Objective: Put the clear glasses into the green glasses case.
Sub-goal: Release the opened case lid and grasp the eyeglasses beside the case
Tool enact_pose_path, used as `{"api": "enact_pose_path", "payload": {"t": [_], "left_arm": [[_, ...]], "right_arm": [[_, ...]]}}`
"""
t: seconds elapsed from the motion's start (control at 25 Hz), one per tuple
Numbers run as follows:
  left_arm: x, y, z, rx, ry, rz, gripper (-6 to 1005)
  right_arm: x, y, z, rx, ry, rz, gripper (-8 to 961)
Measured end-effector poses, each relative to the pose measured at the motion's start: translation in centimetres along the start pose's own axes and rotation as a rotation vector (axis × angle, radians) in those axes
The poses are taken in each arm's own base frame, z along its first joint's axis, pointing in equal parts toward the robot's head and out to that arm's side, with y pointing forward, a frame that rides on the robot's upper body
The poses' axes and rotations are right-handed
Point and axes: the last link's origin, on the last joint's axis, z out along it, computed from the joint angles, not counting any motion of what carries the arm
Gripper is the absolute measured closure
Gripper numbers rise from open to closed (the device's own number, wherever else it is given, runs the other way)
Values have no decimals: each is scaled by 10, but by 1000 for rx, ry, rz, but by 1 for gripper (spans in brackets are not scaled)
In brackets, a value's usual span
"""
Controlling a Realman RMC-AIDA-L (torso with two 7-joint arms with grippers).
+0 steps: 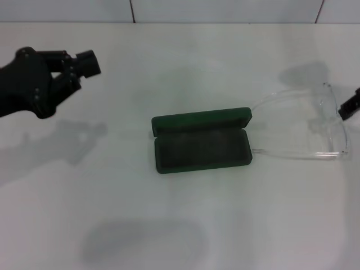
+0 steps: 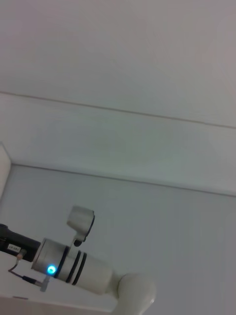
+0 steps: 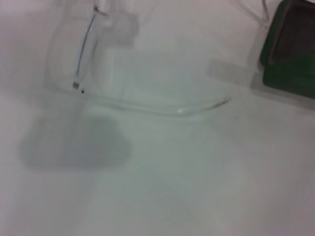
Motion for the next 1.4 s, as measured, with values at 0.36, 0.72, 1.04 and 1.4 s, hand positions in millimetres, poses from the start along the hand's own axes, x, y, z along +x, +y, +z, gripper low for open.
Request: {"api": "enact_pose_path", "payload": {"t": [0.36,0.72,1.04,1.4], "left_arm": [[-7,3,6,-12,-16,14,930],[-9,4,3,-5,-21,8,930],[-14,5,3,-2,-8,2,929],[-14,5,3,-4,-8,2,929]], "right_arm": [[3,-2,25,19,-7,18,303],[-4,1,29,-13,-50,18,308],[-1,0,40,-22,-23,24,314],[0,-2,45,-9,-32,23,320]]}}
